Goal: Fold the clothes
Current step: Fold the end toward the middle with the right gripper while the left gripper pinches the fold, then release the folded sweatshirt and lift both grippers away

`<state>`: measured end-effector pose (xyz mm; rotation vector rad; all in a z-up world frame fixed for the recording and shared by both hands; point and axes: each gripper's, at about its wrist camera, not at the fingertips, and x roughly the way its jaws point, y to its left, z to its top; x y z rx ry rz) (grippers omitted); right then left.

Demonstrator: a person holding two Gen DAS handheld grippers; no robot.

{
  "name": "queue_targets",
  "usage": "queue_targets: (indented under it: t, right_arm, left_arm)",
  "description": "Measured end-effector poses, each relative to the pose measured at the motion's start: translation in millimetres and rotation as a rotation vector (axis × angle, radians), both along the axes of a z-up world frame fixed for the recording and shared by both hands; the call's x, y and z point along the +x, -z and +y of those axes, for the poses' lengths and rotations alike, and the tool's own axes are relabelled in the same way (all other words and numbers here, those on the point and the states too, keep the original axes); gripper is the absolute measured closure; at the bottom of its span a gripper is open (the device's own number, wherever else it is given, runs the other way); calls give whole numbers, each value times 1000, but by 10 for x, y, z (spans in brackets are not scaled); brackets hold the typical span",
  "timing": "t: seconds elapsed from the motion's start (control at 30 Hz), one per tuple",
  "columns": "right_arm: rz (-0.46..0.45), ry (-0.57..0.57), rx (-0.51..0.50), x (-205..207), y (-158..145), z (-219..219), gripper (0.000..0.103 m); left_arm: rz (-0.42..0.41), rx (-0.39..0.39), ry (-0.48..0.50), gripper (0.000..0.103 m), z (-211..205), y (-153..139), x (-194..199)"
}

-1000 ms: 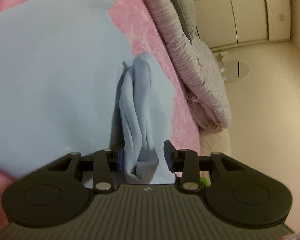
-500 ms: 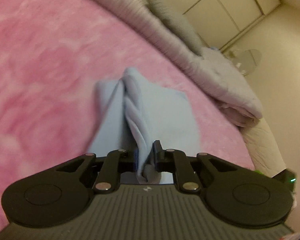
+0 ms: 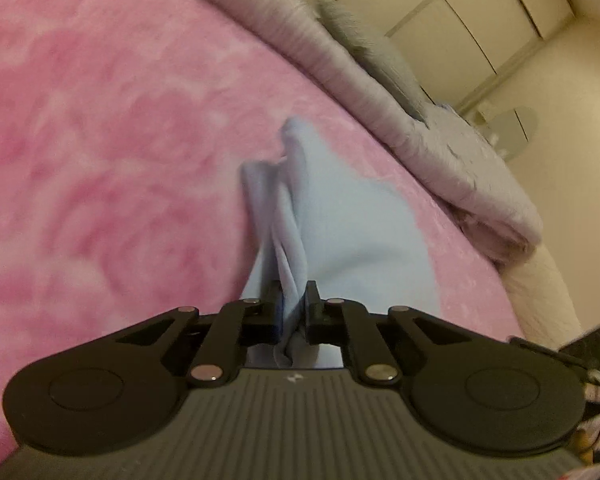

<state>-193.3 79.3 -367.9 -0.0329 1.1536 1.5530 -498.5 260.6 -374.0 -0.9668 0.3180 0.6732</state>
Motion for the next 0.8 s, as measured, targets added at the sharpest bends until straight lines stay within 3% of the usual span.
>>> queue_targets:
  t: [0.17,0.23,0.4,0.47,0.53,0.57,0.63,0.8]
  right_arm:
    - [-42,-36,15,-50,-12,-34,57]
    - [-60,-44,20,-91,-5,-26,57]
    - [-152,-68,43,-270,-33,2,57]
    - [-103,-43,57,-154,-83,-82,57]
    - [-53,1,74,16,-160,-190,57]
    - [-50,40,85,149,-223,-279,57]
    - [-73,100,82,363,-285,-446,57]
    - [-65,150,32,519,-213,-681,57]
  left_arm:
    - [11,92,19,96,-74,-235,67]
    - [59,113,25,96,-83,-226,73]
    - [66,-11,-15,90,46,37,21]
    - [69,-26,-29,87,72,-17,3]
    - [90,12,-52,87,13,-159,-44]
    - [101,34,-65,92,-21,-233,-70]
    - [148,107,-81,92,-144,-414,-125]
    - [119,165,-8,92,-501,-626,-85]
